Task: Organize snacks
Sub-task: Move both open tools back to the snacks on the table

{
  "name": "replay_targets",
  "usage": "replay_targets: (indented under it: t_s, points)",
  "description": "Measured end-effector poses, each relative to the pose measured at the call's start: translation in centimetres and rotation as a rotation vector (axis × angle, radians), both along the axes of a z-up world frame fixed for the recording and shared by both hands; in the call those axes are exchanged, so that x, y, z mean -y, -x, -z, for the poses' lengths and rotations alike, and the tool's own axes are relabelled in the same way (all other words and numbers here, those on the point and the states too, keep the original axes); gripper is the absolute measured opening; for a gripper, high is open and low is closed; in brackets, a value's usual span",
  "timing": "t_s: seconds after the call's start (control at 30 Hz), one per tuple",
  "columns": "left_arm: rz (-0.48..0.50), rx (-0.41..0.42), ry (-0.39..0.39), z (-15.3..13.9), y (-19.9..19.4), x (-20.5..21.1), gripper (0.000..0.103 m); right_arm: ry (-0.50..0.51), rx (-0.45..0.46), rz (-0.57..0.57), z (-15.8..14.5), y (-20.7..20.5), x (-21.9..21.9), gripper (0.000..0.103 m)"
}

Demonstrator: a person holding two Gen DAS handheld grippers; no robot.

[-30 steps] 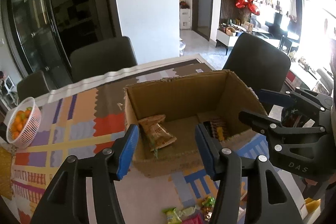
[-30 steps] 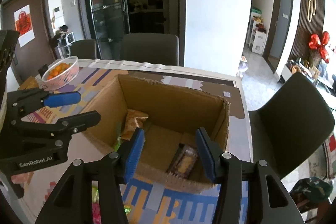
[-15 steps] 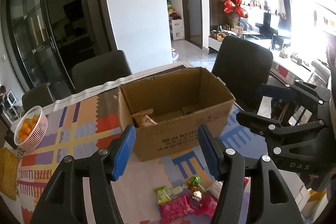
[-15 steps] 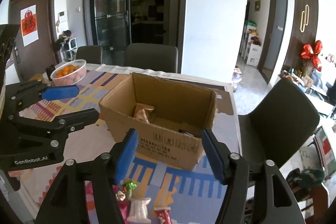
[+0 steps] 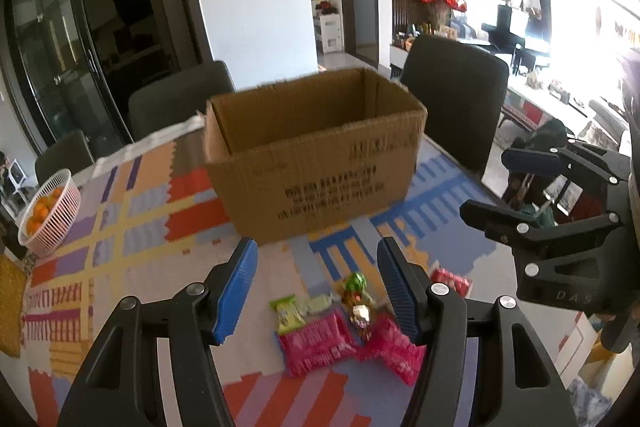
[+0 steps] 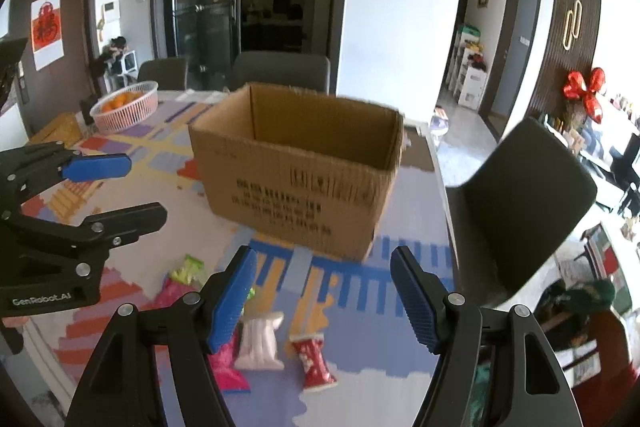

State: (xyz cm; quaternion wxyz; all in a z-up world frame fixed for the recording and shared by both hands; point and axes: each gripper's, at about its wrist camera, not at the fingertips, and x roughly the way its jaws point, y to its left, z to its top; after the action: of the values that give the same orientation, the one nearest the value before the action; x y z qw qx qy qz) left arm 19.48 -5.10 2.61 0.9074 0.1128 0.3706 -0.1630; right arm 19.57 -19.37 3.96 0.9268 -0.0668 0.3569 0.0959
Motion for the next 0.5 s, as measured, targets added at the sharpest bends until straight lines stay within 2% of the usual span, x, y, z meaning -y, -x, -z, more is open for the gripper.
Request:
replay_targets:
  t_s: [0.27,0.5]
  points:
    - [0.002,-0.086,0.004,3.6,1.1,0.2,0.061,-0.022,-0.088,0.007,3.5,1.4,0.7,0.070]
    - [0.009,-0.150,-0.031,6.6,1.0,0.6,0.061,-0.004,-0.171,0.030,6.5,1.8,0.9,0.070]
